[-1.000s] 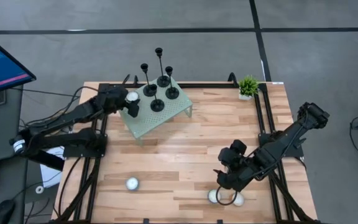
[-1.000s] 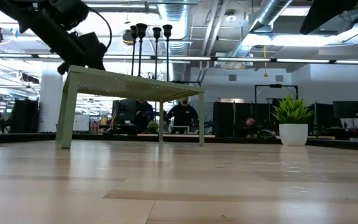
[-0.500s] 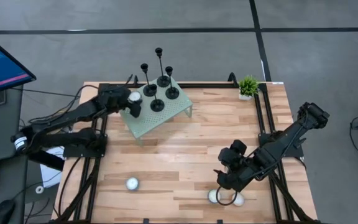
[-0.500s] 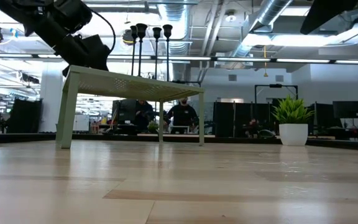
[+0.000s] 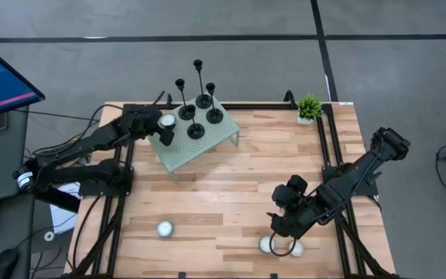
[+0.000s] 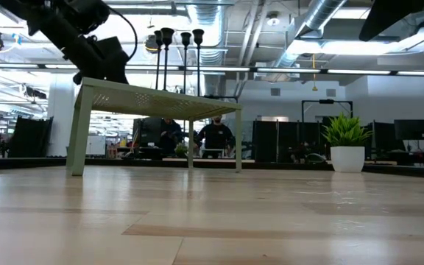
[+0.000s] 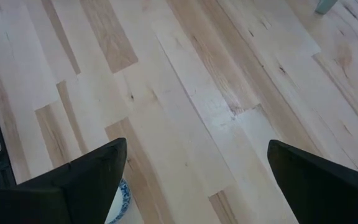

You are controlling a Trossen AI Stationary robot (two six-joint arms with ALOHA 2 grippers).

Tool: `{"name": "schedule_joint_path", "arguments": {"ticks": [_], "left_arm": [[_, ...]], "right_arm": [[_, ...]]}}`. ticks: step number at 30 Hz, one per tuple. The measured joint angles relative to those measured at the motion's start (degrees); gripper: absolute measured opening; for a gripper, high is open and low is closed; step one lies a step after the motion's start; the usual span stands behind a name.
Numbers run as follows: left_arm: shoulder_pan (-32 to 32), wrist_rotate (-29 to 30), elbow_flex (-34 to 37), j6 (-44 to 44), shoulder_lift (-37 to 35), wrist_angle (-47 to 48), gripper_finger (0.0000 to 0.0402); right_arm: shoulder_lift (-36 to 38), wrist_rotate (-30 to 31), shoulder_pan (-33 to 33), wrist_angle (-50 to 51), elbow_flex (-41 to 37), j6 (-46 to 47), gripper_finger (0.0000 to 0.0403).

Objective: Pick & Place candle stick holders
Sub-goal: Put the red patterned scented candle on the shelf, then put the orange patterned scented candle on the shelf

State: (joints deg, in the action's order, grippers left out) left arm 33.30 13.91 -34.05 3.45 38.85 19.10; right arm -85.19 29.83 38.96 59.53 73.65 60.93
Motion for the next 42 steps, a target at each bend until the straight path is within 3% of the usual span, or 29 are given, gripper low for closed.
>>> {"name": "schedule_joint_path", "arguments": {"ticks": [7,13,20,24,28,33,42], "left_arm": [[-2.06,-1.77,-3.10,1.43,-1.90,1.58,0.0363],[-4.94,-3.13,-10.40,2.98,-3.65,13.51,0.0365],[-15.23,-18.76,-15.51,21.32,-4.68,24.96,0.0357],[-26.04,-21.99,-15.51,34.26,-4.19,26.77,0.0350],[-40.34,-19.08,-15.51,45.02,-1.06,22.16,0.0349],[-57.04,-11.45,-15.51,50.82,6.58,9.69,0.0349],[-72.94,-5.37,-15.51,59.79,18.95,-0.34,0.0349]], "right_arm": [[0.00,-0.01,0.00,0.00,0.00,-0.73,0.0379],[0.00,-0.22,0.00,0.00,0.00,-0.89,0.0379],[0.00,-0.14,0.00,0.00,0.00,-1.59,0.0379],[0.00,0.01,0.00,0.00,0.00,-2.40,0.0379],[0.00,-0.10,0.04,-0.06,0.00,-2.39,0.0379],[0.00,-4.23,1.65,0.18,0.00,-0.81,0.0379],[-1.78,-15.00,11.07,9.69,-0.02,11.97,0.0379]]}}
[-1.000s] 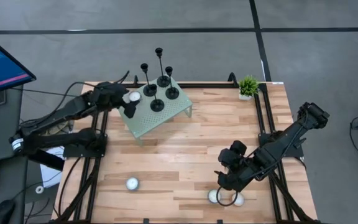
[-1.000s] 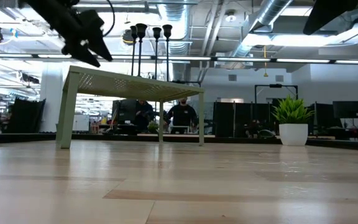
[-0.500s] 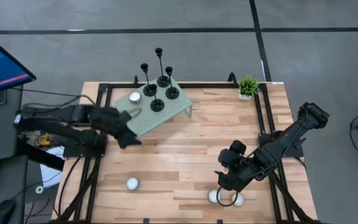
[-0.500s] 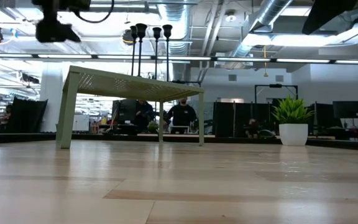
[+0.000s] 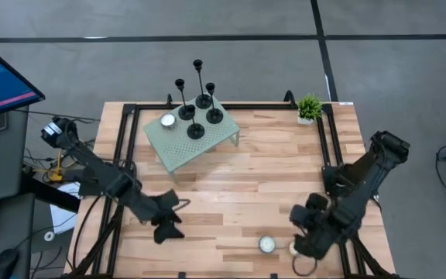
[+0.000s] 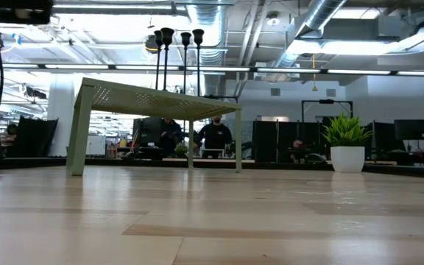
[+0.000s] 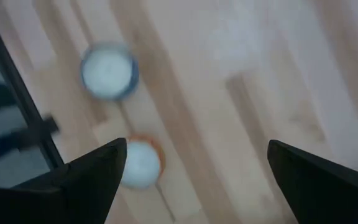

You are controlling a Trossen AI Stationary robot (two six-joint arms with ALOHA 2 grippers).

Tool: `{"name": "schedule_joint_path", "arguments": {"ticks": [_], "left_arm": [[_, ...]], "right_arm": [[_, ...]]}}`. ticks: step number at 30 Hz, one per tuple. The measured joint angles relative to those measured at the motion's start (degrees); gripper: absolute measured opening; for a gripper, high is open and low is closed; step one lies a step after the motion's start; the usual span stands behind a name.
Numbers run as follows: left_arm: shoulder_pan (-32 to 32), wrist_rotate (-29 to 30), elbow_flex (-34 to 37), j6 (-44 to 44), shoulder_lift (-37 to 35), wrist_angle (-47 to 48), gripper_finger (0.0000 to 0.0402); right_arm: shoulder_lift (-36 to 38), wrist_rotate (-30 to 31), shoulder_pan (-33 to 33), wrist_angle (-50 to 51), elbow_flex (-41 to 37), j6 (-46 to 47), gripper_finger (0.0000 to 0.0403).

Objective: Pick & Place candle stick holders
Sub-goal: Put the orange patterned scented candle on the shelf

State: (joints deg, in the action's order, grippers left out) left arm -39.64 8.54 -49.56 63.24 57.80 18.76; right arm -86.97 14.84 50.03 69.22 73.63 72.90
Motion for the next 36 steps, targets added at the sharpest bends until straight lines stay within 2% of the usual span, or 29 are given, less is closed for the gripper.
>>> {"name": "schedule_joint_path", "arguments": {"ticks": [7,15,27,36], "left_arm": [[-7.21,7.06,0.00,3.58,0.64,-1.93,0.0349],[-10.40,14.64,0.00,2.59,-3.20,-2.19,0.0349],[-11.42,17.82,0.00,-3.93,-8.95,-2.24,0.0349],[-11.41,19.80,0.02,-7.11,-14.66,-2.12,0.0349]], "right_arm": [[-9.08,1.92,8.18,-5.19,-0.01,-2.23,0.0379],[-16.23,2.04,10.70,-10.34,-0.03,-2.70,0.0379],[-17.38,2.29,10.15,-15.07,-0.06,-4.99,0.0379],[-17.06,-3.10,9.14,-24.69,-9.39,-4.92,0.0379]]}}
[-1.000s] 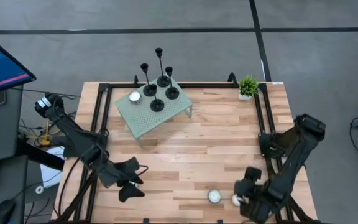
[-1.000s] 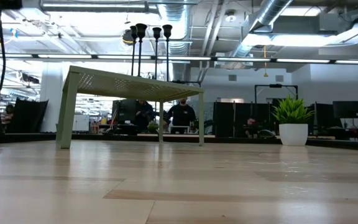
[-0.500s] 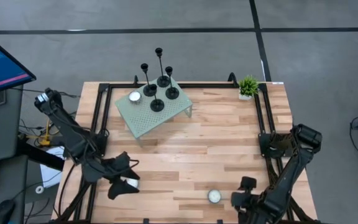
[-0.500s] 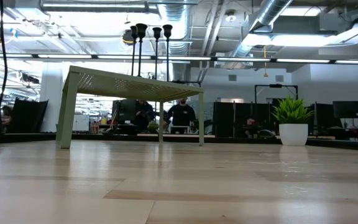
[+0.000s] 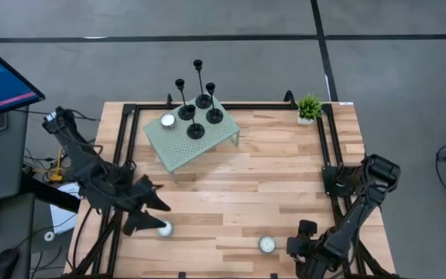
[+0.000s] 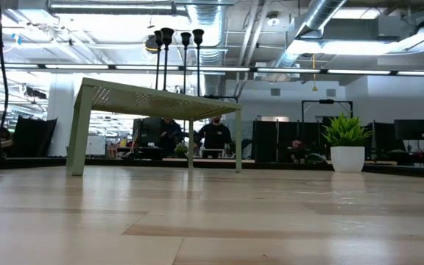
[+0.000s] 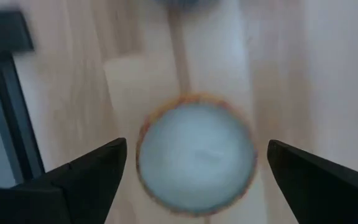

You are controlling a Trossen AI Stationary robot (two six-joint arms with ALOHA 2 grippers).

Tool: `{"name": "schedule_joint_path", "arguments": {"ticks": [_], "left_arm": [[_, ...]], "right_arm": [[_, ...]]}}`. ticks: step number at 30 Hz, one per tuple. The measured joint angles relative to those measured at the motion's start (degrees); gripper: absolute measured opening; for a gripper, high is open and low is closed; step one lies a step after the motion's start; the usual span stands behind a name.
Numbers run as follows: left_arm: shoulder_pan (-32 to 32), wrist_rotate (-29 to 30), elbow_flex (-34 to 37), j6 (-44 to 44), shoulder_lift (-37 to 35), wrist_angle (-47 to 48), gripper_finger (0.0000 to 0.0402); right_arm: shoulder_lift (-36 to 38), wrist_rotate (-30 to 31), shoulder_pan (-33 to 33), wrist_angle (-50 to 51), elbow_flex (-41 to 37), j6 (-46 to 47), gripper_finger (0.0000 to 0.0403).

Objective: Pick & Place candle stick holders
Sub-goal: Put the orange patterned scented candle on the shelf

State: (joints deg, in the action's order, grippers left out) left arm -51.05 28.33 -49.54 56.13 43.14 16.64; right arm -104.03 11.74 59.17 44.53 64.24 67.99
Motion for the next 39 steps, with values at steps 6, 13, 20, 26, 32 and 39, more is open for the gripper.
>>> {"name": "schedule_joint_path", "arguments": {"ticks": [6,13,20,26,32,39], "left_arm": [[0.00,4.30,0.00,-3.09,-3.80,0.00,0.0349],[0.00,7.18,0.00,-6.41,-5.31,0.01,0.0349],[0.01,7.50,0.00,-6.53,-5.31,0.02,0.0349],[0.00,7.65,0.00,-6.46,-5.99,0.02,0.0349],[0.00,8.14,0.00,-7.51,-7.35,0.04,0.0349],[0.02,8.91,0.00,-7.90,-8.77,0.07,0.0349]], "right_arm": [[0.09,-1.38,-0.15,-3.44,-1.46,-0.34,0.0378],[0.09,-1.41,-0.73,-3.58,-1.78,0.45,0.0328],[0.57,0.02,-0.95,-3.50,-1.60,-0.10,0.0261],[2.24,-1.64,-3.30,-2.59,-1.76,-3.93,0.0237],[3.53,-1.24,-5.38,0.27,-1.94,-7.10,0.0213],[10.08,-8.01,-4.91,2.44,1.21,-3.56,0.0264]]}}
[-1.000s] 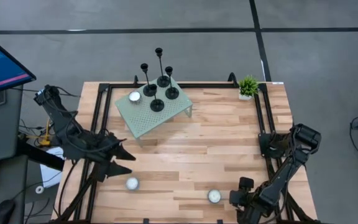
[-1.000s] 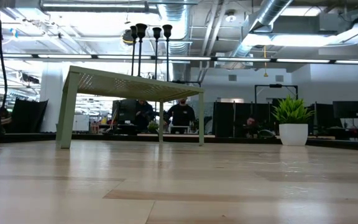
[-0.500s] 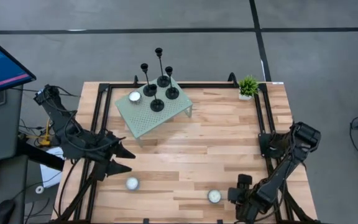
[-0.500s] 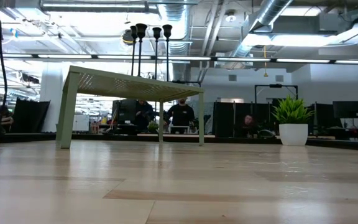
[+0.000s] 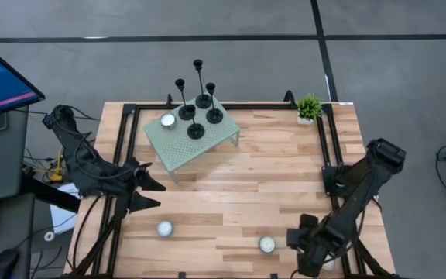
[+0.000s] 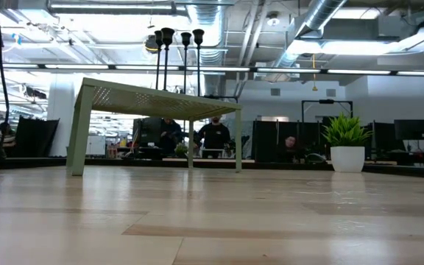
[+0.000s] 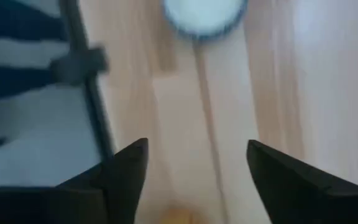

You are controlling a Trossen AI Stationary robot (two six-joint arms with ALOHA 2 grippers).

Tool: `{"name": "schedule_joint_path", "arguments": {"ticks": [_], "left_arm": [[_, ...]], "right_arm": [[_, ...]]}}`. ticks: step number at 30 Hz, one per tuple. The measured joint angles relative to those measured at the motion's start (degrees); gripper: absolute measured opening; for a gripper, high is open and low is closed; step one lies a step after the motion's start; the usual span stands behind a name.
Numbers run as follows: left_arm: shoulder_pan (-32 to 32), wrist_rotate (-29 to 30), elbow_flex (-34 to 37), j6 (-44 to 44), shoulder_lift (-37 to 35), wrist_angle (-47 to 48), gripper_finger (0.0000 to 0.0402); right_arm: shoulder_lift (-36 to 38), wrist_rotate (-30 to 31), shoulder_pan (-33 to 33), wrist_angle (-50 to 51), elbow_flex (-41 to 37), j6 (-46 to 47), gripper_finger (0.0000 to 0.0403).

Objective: Pick & Place candle stick holders
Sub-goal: Put the orange patterned scented candle on the shelf

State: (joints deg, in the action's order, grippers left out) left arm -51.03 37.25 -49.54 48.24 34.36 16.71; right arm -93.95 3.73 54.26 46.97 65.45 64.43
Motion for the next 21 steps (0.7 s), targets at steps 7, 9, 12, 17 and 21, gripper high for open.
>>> {"name": "schedule_joint_path", "arguments": {"ticks": [7,9,12,17,21], "left_arm": [[0.00,0.91,0.00,-1.82,-1.48,0.00,0.0349],[0.00,0.92,0.00,-1.89,-1.47,0.00,0.0349],[-0.02,0.90,0.00,-1.91,-1.39,0.03,0.0349],[-0.02,0.90,0.00,-1.93,-1.39,0.20,0.0349],[-0.02,1.04,0.00,-1.91,-1.39,0.20,0.0349]], "right_arm": [[2.24,-12.41,4.81,5.96,1.40,7.85,0.0376],[1.80,-10.22,6.63,6.05,1.38,10.71,0.0393],[1.39,-4.93,10.00,5.94,1.35,14.62,0.0383],[-0.54,-2.91,14.28,4.10,0.14,19.17,0.0376],[-2.65,-3.68,16.00,3.09,-0.37,22.44,0.0386]]}}
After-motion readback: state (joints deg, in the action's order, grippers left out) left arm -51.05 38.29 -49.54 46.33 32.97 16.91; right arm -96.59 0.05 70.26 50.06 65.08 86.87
